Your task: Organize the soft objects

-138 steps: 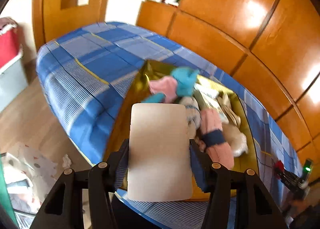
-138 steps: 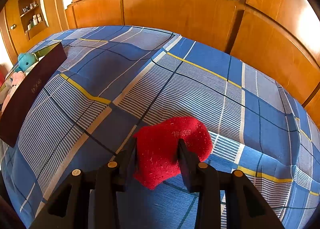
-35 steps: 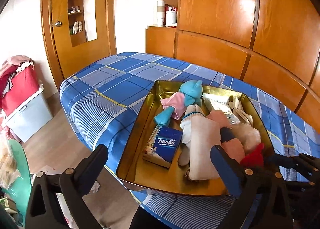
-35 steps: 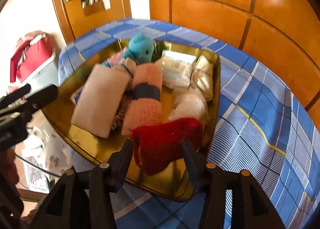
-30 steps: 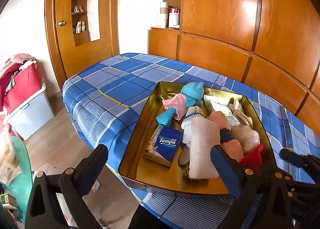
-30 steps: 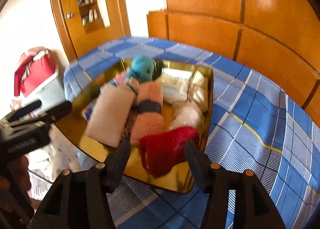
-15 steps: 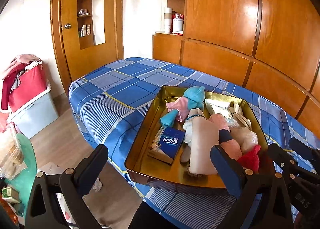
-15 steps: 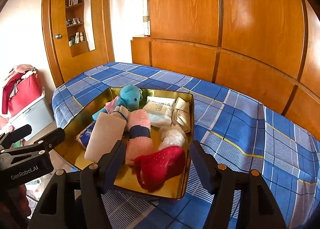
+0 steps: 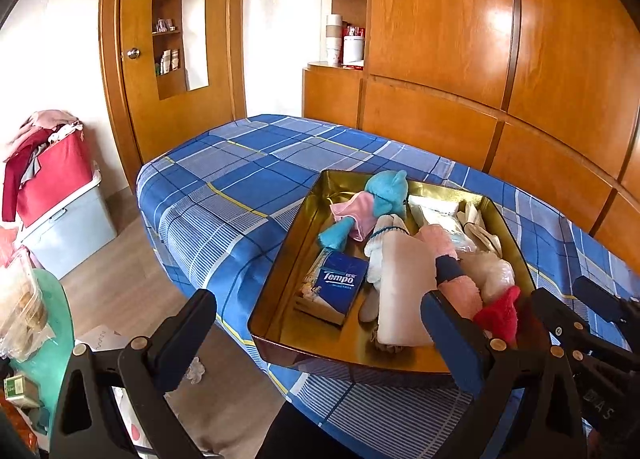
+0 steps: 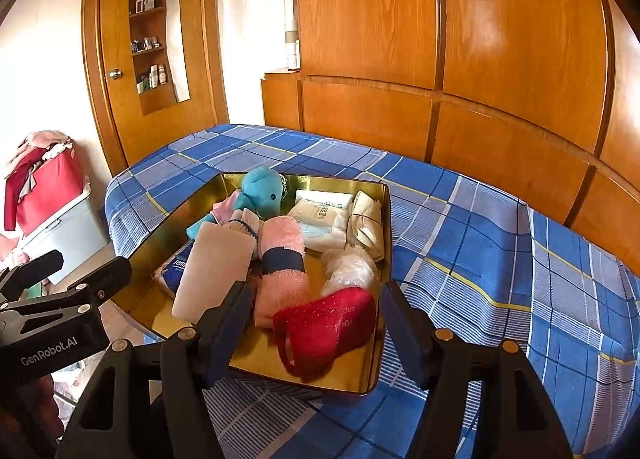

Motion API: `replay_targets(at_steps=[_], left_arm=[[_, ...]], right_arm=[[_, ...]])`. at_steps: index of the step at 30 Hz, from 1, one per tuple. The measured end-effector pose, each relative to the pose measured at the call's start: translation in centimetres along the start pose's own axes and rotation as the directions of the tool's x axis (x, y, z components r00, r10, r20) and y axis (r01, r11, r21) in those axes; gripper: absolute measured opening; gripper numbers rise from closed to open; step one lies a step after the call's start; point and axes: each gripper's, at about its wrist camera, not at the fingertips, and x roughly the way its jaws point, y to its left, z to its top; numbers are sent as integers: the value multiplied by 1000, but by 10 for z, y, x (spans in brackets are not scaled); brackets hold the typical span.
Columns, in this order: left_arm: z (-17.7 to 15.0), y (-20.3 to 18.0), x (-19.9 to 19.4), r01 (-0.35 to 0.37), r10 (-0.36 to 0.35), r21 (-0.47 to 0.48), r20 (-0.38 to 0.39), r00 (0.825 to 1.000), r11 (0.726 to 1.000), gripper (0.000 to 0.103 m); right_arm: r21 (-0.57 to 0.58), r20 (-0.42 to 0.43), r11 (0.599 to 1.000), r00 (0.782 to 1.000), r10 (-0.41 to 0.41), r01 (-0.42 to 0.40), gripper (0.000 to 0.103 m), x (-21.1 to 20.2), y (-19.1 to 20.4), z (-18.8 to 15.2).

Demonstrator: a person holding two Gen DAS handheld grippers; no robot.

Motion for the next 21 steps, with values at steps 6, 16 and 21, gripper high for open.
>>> replay_targets(at_steps=[6,16,21], left_arm=[[-1,0,2,2,-2,0,-6,1000,1000,103],[-2,0,2,6,-6,2,-11,1000,1000,103],[-2,0,2,5,-5,2,-13,1000,1000,103]], right_arm=[[5,-3,1000,1000,2,-2,68,1,-1,0],[7,-5,1000,1000,4,-4,68,2,-1,-2],[9,-5,1000,1000,5,-5,68,2,-2,-2]])
